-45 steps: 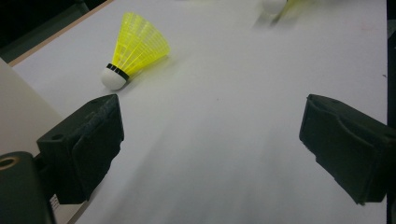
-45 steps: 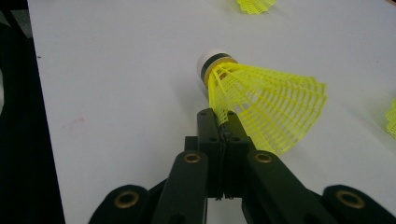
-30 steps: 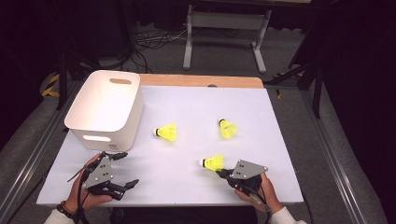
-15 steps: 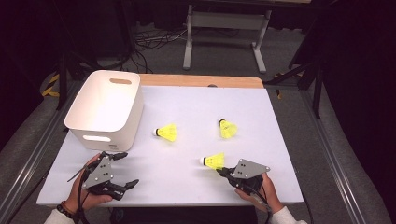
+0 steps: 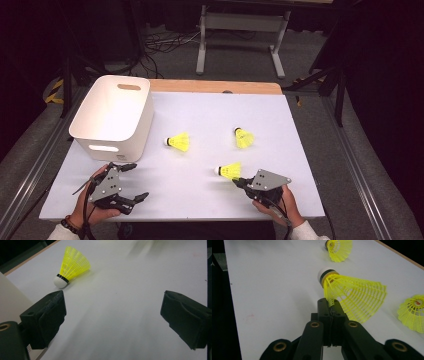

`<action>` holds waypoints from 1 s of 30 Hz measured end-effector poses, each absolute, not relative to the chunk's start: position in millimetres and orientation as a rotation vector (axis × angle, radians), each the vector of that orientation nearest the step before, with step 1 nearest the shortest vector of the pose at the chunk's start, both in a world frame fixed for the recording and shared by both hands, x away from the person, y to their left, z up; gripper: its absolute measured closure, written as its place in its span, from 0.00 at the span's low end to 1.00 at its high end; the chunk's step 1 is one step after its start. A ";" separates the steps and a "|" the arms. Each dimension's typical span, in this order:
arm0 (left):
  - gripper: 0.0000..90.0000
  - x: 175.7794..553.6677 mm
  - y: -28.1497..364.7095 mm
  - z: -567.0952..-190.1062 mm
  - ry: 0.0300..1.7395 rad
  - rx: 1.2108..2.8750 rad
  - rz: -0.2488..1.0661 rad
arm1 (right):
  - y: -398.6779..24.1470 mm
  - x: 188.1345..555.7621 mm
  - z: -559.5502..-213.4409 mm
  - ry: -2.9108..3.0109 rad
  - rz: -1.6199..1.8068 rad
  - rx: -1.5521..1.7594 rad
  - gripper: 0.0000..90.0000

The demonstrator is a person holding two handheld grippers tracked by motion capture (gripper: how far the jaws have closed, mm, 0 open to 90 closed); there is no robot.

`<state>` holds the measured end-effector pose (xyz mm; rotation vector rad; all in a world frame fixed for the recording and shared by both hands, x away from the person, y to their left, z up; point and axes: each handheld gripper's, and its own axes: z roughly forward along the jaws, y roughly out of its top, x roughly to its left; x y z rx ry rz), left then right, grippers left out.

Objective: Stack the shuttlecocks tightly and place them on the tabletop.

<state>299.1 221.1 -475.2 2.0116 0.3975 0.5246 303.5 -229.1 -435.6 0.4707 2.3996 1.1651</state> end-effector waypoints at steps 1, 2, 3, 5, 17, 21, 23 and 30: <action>0.08 299.2 221.1 -475.2 0.398 2.012 0.525 | -229.2 303.6 -435.3 2.398 1.165 0.471 1.00; 0.08 299.3 221.1 -475.2 0.398 2.012 0.524 | -229.1 303.6 -434.9 2.397 1.166 0.472 1.00; 0.08 299.3 221.0 -475.3 0.398 2.011 0.524 | -229.2 303.8 -434.6 2.396 1.168 0.473 1.00; 0.08 299.3 220.8 -475.3 0.397 2.012 0.523 | -229.2 304.1 -433.6 2.391 1.167 0.468 1.00; 0.08 299.4 221.0 -475.3 0.397 2.008 0.523 | -227.4 307.2 -428.1 2.372 1.180 0.459 1.00; 0.08 299.5 221.1 -475.5 0.399 2.009 0.523 | -226.5 308.9 -426.8 2.367 1.182 0.458 1.00; 0.08 299.3 221.3 -475.4 0.399 2.008 0.525 | -226.0 310.1 -426.3 2.365 1.178 0.460 1.00; 0.08 299.5 220.9 -475.7 0.398 2.010 0.524 | -222.3 318.4 -424.1 2.359 1.177 0.462 1.00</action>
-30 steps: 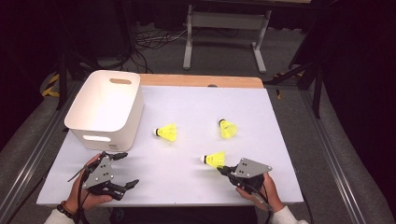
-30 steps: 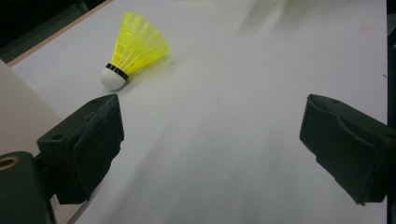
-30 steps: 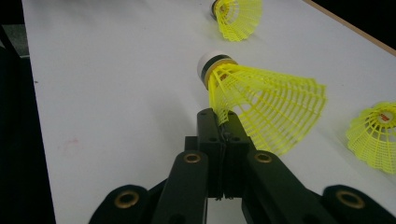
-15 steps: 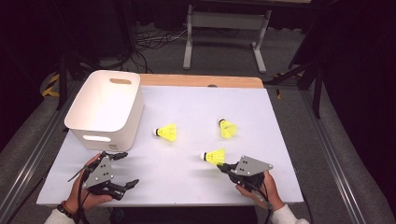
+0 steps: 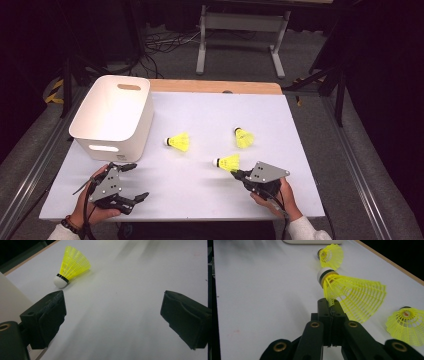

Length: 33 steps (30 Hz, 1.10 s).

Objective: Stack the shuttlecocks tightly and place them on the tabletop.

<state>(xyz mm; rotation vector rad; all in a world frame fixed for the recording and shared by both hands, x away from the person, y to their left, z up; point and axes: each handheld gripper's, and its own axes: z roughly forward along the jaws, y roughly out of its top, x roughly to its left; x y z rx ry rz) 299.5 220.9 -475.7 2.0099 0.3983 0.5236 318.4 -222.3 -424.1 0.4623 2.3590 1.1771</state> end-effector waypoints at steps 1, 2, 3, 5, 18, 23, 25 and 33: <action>0.08 299.4 221.0 -475.6 0.398 2.010 0.524 | -221.4 320.7 -423.9 2.357 1.179 0.461 1.00; 0.08 299.4 221.0 -475.6 0.398 2.010 0.524 | -220.5 321.8 -423.6 2.356 1.180 0.464 1.00; 0.08 299.5 221.1 -475.6 0.398 2.010 0.523 | -219.2 324.3 -423.0 2.353 1.180 0.460 1.00; 0.08 299.5 221.1 -475.8 0.398 2.010 0.523 | -216.5 327.5 -422.1 2.351 1.177 0.456 1.00; 0.08 299.5 222.4 -475.6 0.397 2.010 0.521 | -185.2 358.0 -422.0 2.363 1.169 0.426 1.00; 0.08 299.1 222.5 -475.8 0.397 2.006 0.519 | -170.0 369.2 -425.5 2.377 1.145 0.417 1.00; 0.08 299.0 222.6 -475.9 0.397 2.004 0.520 | -164.0 375.3 -427.0 2.383 1.144 0.419 1.00; 0.08 299.2 222.9 -475.9 0.396 2.005 0.514 | -148.3 392.1 -435.1 2.405 1.124 0.439 1.00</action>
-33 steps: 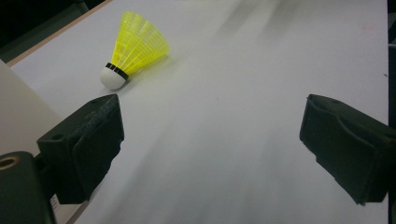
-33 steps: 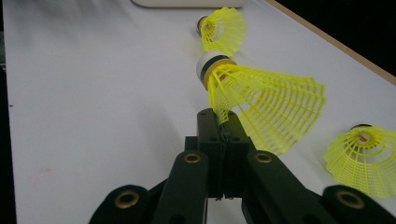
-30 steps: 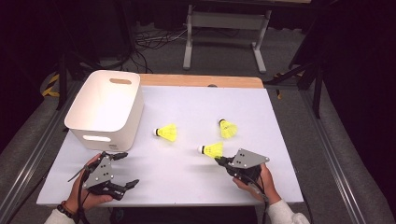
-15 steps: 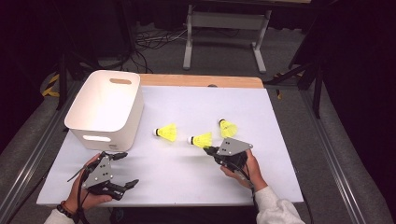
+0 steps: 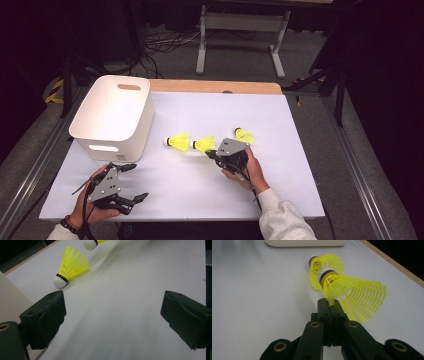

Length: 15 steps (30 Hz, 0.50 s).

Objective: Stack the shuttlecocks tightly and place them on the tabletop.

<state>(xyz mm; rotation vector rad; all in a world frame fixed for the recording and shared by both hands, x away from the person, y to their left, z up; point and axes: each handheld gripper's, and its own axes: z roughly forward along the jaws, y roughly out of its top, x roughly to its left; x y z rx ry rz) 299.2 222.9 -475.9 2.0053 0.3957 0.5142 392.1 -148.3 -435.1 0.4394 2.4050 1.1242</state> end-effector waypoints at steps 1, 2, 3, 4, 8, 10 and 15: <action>0.08 299.2 222.9 -476.0 0.397 2.006 0.514 | -146.2 394.0 -436.3 2.407 1.118 0.439 1.00; 0.08 299.3 223.0 -476.0 0.396 2.007 0.515 | -144.0 395.5 -437.5 2.408 1.115 0.442 1.00; 0.08 299.4 223.0 -476.0 0.396 2.007 0.514 | -141.4 397.5 -438.7 2.410 1.115 0.446 1.00; 0.08 299.3 222.9 -476.0 0.395 2.007 0.514 | -139.9 398.5 -439.5 2.410 1.116 0.448 1.00; 0.08 299.2 222.7 -476.1 0.392 2.006 0.511 | -131.1 402.8 -444.4 2.425 1.092 0.450 1.00; 0.08 299.3 222.4 -476.2 0.391 2.007 0.508 | -128.5 404.7 -445.9 2.428 1.089 0.453 1.00; 0.08 299.4 221.7 -476.5 0.382 2.010 0.506 | -121.4 410.7 -448.7 2.444 1.079 0.473 1.00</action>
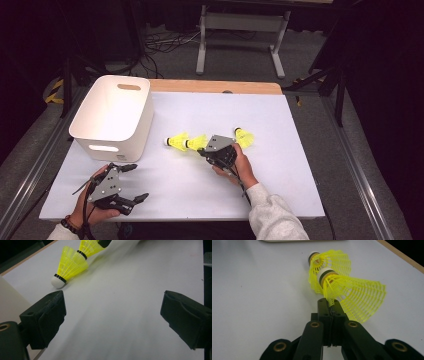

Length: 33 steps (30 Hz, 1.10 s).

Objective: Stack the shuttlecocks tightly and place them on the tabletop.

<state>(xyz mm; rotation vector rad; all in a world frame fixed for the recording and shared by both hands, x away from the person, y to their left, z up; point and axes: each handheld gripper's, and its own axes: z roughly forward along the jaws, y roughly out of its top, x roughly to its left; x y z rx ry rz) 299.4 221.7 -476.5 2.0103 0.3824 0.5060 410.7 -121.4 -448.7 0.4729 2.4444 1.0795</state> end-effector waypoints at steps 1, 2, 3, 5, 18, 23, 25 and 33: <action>0.08 299.4 221.6 -476.6 0.382 2.011 0.507 | -119.9 411.7 -449.3 2.444 1.079 0.476 1.00; 0.08 299.4 221.6 -476.6 0.382 2.011 0.506 | -118.5 412.7 -449.6 2.445 1.077 0.475 1.00; 0.08 299.4 221.7 -476.6 0.381 2.011 0.505 | -116.9 413.5 -449.8 2.446 1.080 0.476 1.00; 0.08 299.3 221.9 -476.6 0.381 2.009 0.505 | -113.3 414.4 -449.3 2.450 1.078 0.476 1.00; 0.08 297.1 220.2 -476.0 0.372 2.005 0.496 | -95.3 422.4 -447.9 2.476 1.064 0.481 0.99; 0.08 296.4 220.3 -475.5 0.369 2.002 0.499 | -91.3 424.5 -448.5 2.485 1.057 0.479 0.99; 0.08 296.6 220.3 -475.4 0.367 2.003 0.503 | -89.5 425.4 -449.4 2.487 1.051 0.477 0.99; 0.08 296.0 220.7 -475.2 0.365 2.002 0.500 | -85.3 427.6 -449.9 2.486 1.057 0.472 0.98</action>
